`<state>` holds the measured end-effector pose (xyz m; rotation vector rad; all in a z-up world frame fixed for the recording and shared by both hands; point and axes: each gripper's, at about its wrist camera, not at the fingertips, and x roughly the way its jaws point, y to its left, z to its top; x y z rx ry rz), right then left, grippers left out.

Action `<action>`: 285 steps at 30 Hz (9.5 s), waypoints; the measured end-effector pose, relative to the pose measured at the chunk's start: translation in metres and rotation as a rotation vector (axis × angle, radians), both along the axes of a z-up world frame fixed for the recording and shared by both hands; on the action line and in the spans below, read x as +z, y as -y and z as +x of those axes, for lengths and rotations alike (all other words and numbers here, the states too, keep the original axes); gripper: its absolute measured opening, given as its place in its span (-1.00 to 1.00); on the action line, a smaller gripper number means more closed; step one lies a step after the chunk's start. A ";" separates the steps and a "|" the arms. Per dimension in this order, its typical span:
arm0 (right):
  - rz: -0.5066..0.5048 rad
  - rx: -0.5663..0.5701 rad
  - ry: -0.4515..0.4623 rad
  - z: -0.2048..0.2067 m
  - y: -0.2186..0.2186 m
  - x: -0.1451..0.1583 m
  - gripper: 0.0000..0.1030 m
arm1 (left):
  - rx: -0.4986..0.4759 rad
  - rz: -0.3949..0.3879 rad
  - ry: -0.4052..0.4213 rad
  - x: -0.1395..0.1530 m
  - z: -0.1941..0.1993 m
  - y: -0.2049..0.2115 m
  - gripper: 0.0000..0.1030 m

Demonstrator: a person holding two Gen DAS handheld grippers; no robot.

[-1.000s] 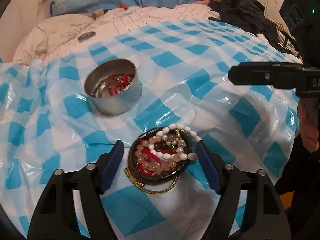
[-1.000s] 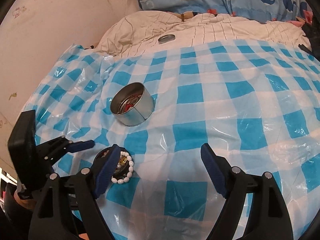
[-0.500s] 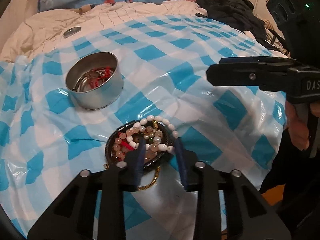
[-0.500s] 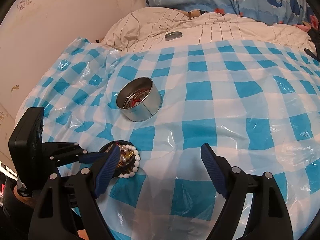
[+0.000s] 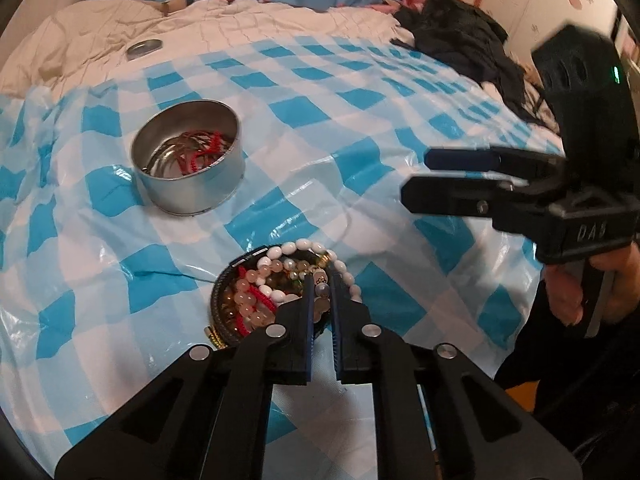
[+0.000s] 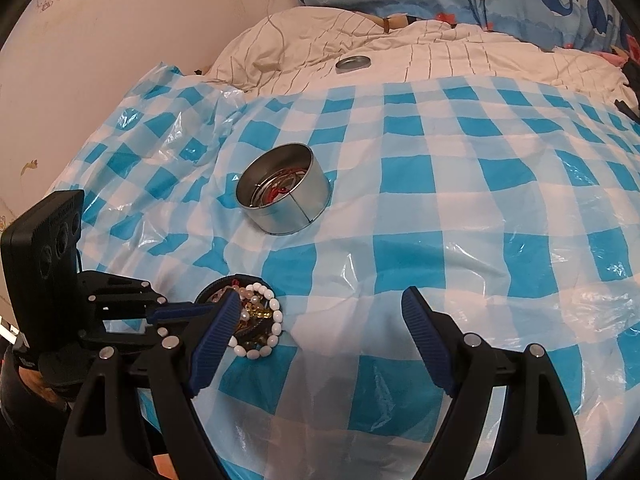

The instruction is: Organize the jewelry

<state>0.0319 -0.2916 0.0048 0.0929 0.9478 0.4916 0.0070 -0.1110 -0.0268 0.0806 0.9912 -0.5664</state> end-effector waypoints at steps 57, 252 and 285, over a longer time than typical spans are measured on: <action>0.139 0.181 -0.039 0.004 -0.049 -0.019 -0.84 | 0.232 -0.157 0.097 0.046 0.016 -0.060 -0.88; 0.044 0.006 -0.069 0.051 -0.051 -0.018 0.82 | 0.558 0.085 0.143 0.044 0.081 -0.035 0.84; -0.158 0.097 -0.002 0.008 -0.032 -0.018 0.85 | 0.413 0.132 0.139 0.037 0.027 -0.066 0.84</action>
